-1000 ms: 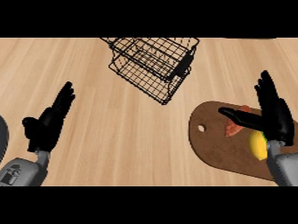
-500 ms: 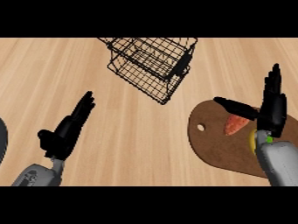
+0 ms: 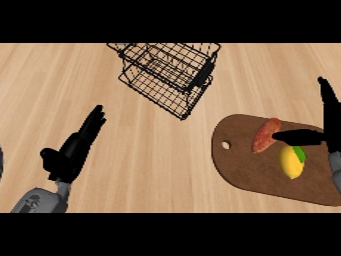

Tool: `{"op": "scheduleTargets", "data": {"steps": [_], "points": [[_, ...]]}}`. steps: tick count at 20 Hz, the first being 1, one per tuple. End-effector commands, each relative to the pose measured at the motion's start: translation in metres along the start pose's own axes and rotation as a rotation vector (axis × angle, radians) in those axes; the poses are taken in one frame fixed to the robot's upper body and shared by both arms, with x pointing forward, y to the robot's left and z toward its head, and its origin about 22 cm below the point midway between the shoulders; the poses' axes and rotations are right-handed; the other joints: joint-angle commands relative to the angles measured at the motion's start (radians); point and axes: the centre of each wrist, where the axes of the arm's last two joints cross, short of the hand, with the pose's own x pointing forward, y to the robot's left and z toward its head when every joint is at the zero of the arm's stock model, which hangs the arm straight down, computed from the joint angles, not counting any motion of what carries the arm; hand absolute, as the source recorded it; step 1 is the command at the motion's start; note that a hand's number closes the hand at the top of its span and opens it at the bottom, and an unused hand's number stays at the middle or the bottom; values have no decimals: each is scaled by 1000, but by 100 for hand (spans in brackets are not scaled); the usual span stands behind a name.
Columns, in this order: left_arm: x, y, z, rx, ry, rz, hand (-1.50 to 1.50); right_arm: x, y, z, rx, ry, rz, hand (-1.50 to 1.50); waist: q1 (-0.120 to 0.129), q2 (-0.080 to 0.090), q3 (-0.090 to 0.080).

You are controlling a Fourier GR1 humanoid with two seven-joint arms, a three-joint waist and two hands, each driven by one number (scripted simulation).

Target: Pick the lemon from the cutting board and place it in the tiered basket

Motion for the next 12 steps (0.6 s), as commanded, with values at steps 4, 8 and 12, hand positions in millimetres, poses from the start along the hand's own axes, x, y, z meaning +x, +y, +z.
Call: {"op": "scheduleTargets", "data": {"steps": [4, 8, 12], "points": [[-3, -3, 1, -20, 2, -1, 0, 34, -33, 2, 205, 213, 482, -150, 21, 0, 0], [5, -6, -11, -15, -7, -6, 0, 90, -28, 37, 300, 233, 550, -150, 8, 2, 6], [-12, -1, 11, -10, 14, 19, 0, 110, -42, 58, 323, 303, 554, -150, 12, 3, 10]]}}
